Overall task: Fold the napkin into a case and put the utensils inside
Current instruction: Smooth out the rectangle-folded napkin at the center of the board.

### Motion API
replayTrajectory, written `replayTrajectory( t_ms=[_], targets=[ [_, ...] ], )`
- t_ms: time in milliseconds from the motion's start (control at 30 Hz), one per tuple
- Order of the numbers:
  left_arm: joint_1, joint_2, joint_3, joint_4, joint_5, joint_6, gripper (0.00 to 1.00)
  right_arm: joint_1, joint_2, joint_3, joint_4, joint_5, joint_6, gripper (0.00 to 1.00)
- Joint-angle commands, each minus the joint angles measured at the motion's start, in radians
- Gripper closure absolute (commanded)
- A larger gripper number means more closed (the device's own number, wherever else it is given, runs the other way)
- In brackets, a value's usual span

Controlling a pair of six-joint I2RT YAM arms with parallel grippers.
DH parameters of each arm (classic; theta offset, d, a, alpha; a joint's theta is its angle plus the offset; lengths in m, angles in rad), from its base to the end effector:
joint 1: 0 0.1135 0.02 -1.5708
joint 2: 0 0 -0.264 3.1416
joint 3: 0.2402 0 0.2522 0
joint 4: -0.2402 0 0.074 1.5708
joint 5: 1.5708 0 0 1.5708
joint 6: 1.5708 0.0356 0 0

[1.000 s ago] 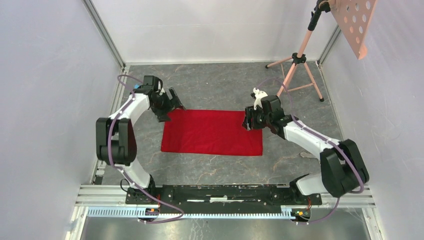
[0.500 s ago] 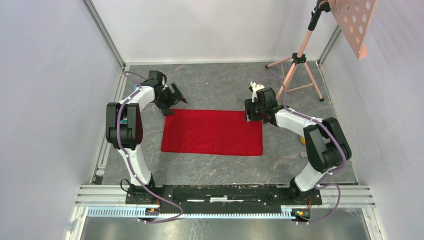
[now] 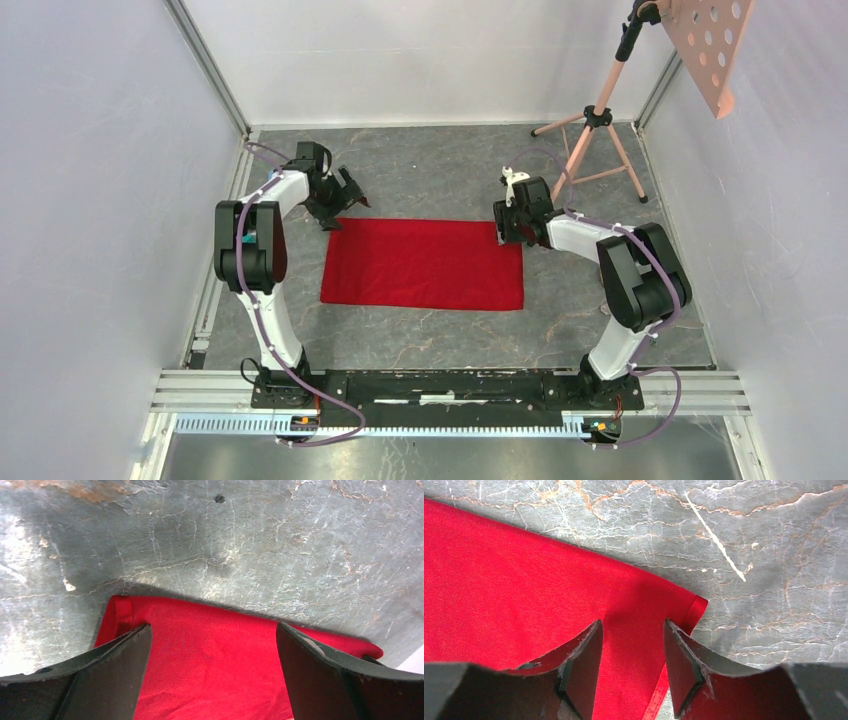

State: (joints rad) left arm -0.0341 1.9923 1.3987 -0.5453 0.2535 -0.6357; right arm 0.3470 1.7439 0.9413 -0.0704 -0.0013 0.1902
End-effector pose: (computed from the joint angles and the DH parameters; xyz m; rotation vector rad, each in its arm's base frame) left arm 0.4095 -0.0229 0.1686 -0.7462 2.6667 -0.5327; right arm 0.3284 0.1188 0.1551 -0.1931 2.4510 0.2389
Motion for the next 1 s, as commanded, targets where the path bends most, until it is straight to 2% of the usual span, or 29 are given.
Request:
replayTrajectory(
  t_ms=[0,133,233,633,833,967],
  targets=[
    [0.001,-0.073,0.033,-0.022,-0.010,0.030,0.00,0.001,-0.049,0.054,-0.029,0.004,-0.014,0.46],
    [0.002,-0.076,0.047,-0.022,0.019,0.002,0.00,0.003,-0.089,0.050,-0.001,-0.079,0.013,0.44],
    [0.002,-0.044,0.053,-0.025,0.012,-0.001,0.00,0.001,-0.061,0.057,0.010,-0.101,0.021,0.43],
    [0.065,0.036,0.019,-0.043,-0.095,0.039,0.00,-0.011,0.020,0.029,0.021,0.057,-0.031,0.43],
    [0.055,-0.033,0.003,-0.050,-0.125,0.068,0.00,-0.005,0.017,0.047,-0.011,0.047,-0.037,0.44],
    [0.018,-0.157,0.016,-0.081,-0.118,0.078,0.00,0.024,-0.037,0.123,-0.114,0.045,-0.040,0.40]
  ],
)
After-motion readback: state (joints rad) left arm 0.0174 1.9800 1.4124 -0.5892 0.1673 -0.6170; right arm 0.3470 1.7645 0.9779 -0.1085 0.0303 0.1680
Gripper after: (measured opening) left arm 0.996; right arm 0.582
